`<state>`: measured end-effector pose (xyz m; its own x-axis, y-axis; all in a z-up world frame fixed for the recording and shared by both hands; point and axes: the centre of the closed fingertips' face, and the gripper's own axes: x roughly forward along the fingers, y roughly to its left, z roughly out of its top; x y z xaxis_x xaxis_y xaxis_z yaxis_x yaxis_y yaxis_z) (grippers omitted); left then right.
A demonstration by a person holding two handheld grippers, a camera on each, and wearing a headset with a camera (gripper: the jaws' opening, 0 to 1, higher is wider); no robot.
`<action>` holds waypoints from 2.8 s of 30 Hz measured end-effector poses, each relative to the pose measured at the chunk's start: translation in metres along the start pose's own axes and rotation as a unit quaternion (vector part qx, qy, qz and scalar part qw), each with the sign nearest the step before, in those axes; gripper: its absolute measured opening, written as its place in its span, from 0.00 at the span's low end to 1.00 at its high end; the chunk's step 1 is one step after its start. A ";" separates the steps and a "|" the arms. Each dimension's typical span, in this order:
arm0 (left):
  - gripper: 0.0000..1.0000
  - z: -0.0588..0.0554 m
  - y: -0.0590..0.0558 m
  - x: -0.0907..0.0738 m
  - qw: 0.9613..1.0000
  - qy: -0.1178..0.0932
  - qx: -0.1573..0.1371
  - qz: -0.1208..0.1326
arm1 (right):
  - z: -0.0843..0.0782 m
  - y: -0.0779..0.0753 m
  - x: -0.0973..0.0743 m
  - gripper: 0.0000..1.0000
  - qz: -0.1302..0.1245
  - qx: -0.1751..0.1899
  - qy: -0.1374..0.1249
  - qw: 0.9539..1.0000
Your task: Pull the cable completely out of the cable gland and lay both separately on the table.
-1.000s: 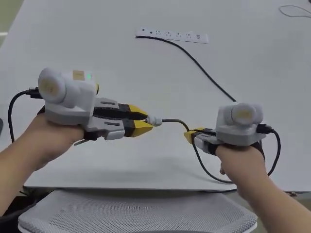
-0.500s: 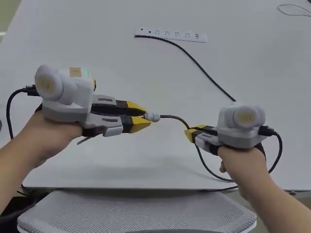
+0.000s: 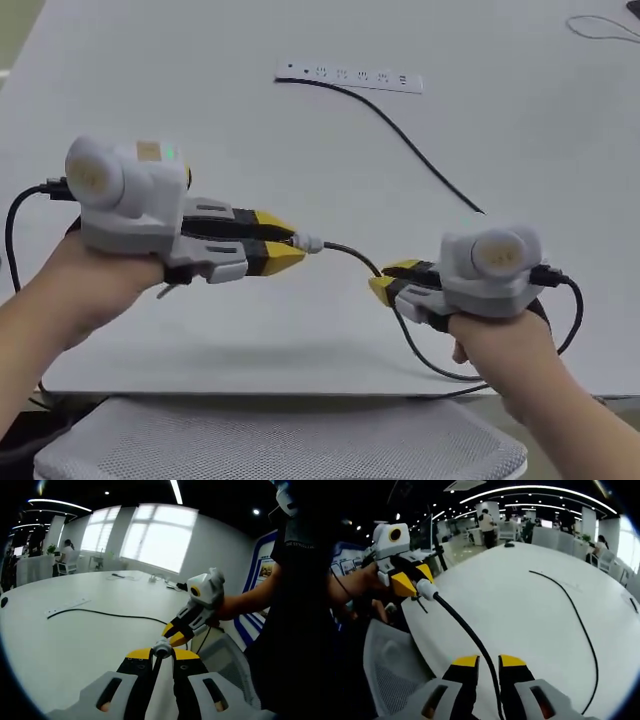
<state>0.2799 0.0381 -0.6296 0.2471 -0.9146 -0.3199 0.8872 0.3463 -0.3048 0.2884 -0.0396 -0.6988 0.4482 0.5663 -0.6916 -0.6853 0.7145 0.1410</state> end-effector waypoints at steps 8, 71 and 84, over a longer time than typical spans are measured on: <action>0.15 -0.001 -0.002 0.000 1.000 0.003 0.001 -0.005 | 0.041 0.032 -0.004 0.17 0.029 -0.112 -0.015 0.993; 0.15 0.002 0.003 -0.001 1.000 -0.006 0.002 -0.001 | -0.002 -0.015 0.009 0.00 -0.016 0.068 -0.013 0.997; 0.15 0.004 0.002 0.001 1.000 -0.008 0.001 -0.005 | -0.024 -0.034 0.014 0.01 -0.027 0.172 -0.011 0.985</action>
<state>0.2833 0.0371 -0.6270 0.2442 -0.9212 -0.3030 0.8905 0.3367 -0.3059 0.3042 -0.0658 -0.7302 0.4937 0.5290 -0.6903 -0.4271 0.8389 0.3374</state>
